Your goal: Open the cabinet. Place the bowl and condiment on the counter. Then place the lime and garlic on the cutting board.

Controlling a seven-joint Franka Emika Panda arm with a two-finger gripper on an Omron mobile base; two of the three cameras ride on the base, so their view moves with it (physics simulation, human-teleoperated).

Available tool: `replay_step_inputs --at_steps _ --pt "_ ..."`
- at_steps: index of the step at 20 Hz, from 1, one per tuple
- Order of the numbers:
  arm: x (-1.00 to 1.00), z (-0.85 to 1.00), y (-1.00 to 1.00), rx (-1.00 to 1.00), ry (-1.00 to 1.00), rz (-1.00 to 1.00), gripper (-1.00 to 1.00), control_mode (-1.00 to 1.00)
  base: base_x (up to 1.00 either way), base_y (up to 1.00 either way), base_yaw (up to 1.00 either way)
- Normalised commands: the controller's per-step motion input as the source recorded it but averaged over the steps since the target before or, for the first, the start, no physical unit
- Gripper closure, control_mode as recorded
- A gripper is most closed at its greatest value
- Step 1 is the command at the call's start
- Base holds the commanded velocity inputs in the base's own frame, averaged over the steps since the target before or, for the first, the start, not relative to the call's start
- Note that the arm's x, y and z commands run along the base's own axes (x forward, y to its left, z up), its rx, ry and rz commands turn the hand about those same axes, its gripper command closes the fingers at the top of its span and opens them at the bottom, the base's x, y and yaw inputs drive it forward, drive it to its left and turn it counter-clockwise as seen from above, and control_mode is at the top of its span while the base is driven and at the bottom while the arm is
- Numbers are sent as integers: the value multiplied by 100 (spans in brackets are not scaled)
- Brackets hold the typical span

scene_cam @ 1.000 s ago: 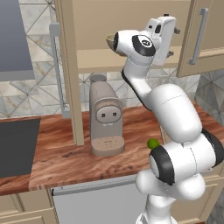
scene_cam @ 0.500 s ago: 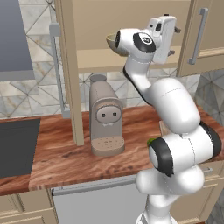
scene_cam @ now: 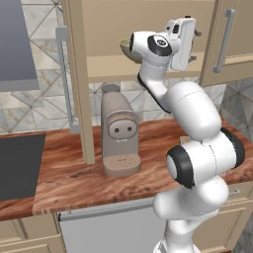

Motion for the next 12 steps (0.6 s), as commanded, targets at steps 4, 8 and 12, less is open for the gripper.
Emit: replay_step_inputs --at_steps 4,8,12 --pt "1 0 -14 0 5 -4 -100 -100 0 0 0" --pt "0 0 -14 0 6 -3 -100 -100 0 0 0" --pt "1 0 -13 0 6 -3 -100 -100 0 0 0"
